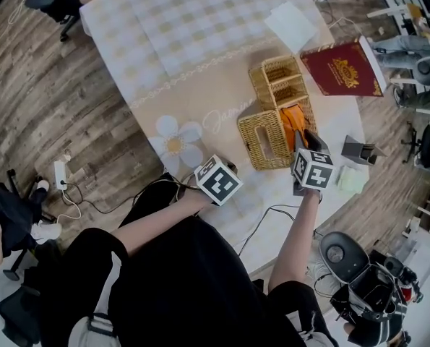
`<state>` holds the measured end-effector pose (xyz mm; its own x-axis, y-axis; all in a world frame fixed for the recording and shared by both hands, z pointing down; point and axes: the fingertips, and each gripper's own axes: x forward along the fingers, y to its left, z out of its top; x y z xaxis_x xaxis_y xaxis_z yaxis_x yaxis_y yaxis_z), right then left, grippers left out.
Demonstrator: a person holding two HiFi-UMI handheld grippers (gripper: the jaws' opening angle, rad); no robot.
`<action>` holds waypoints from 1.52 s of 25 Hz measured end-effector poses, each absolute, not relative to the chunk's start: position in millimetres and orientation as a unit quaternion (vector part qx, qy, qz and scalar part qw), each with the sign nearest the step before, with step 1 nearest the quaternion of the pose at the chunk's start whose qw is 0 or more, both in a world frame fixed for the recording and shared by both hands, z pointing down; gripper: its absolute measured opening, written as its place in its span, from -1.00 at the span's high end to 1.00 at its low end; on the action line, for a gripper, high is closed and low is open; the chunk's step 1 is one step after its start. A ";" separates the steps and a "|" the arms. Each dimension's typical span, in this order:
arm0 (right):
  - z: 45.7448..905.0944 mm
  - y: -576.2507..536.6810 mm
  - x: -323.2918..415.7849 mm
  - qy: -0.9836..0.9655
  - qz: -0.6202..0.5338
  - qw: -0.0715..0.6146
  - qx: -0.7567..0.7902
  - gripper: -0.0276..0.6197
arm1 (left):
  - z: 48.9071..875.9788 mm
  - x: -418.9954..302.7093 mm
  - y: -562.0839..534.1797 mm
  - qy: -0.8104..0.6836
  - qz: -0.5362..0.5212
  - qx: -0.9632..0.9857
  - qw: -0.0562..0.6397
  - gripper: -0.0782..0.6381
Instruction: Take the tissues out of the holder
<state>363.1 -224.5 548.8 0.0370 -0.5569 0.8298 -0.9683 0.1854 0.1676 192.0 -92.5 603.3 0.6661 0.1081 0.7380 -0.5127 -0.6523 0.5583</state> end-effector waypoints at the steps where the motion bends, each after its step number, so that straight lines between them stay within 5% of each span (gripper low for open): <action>1: 549.8 -225.2 364.6 -0.645 0.245 0.420 0.589 0.63 | 603.7 191.1 -92.8 -0.124 0.389 0.821 0.399 0.78; 9: 550.7 -221.9 361.8 -0.643 0.249 0.424 0.587 0.84 | 608.6 181.1 -90.9 -0.132 0.389 0.817 0.405 0.78; 38: 440.0 -171.8 341.3 -0.647 0.192 0.373 0.636 0.86 | 583.2 161.5 -71.5 -0.138 0.372 0.838 0.375 0.78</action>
<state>341.3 -171.8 440.0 0.0890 -0.6807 0.7271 -0.9668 0.1165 0.2274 161.5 -71.5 583.2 0.6854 0.0471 0.7267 -0.5105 -0.6805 0.5256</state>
